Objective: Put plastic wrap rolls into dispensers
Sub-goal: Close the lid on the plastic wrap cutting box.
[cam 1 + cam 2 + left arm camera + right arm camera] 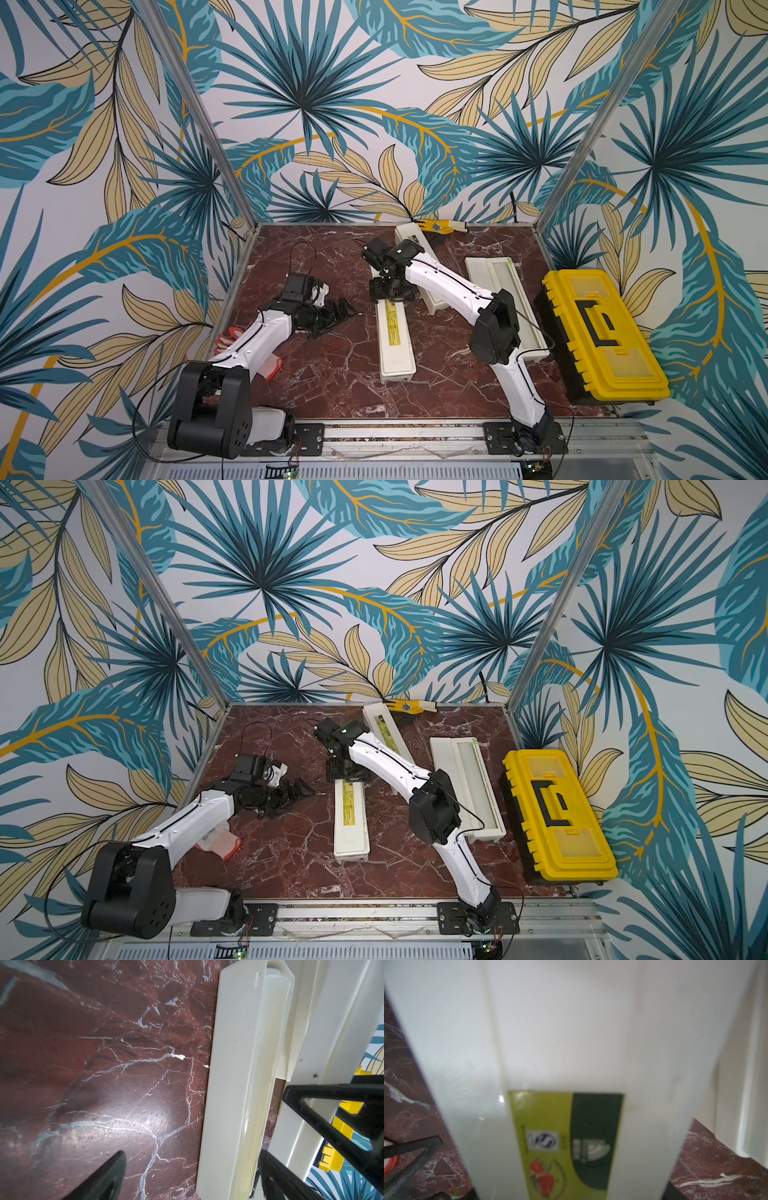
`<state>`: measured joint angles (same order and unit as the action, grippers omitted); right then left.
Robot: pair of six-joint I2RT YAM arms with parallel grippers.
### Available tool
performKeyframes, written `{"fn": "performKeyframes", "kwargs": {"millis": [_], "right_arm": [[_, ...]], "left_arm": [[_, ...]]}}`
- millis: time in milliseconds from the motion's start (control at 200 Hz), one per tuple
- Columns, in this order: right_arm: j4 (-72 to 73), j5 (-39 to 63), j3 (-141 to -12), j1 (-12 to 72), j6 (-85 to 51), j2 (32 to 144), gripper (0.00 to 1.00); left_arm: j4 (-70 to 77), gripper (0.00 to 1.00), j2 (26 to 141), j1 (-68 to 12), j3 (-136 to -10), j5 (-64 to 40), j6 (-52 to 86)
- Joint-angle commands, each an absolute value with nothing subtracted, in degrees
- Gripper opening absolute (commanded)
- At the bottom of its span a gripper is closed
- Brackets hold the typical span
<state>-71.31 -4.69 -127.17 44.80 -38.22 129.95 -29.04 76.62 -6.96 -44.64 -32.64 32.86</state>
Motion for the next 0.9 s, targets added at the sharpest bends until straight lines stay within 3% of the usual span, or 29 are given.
{"fn": "performKeyframes", "kwargs": {"millis": [0,896], "right_arm": [[-73.1,-5.8,-128.7,45.2,-39.5,132.2,0.68],[-79.1,-7.1,-135.5,45.5,-38.3,139.3,0.71]], "left_arm": [[-29.7,1.0,77.1,-6.0,-46.7,-33.7,30.9],[-28.9,1.0,80.0,-4.9,-46.3,-35.5,30.2]]}}
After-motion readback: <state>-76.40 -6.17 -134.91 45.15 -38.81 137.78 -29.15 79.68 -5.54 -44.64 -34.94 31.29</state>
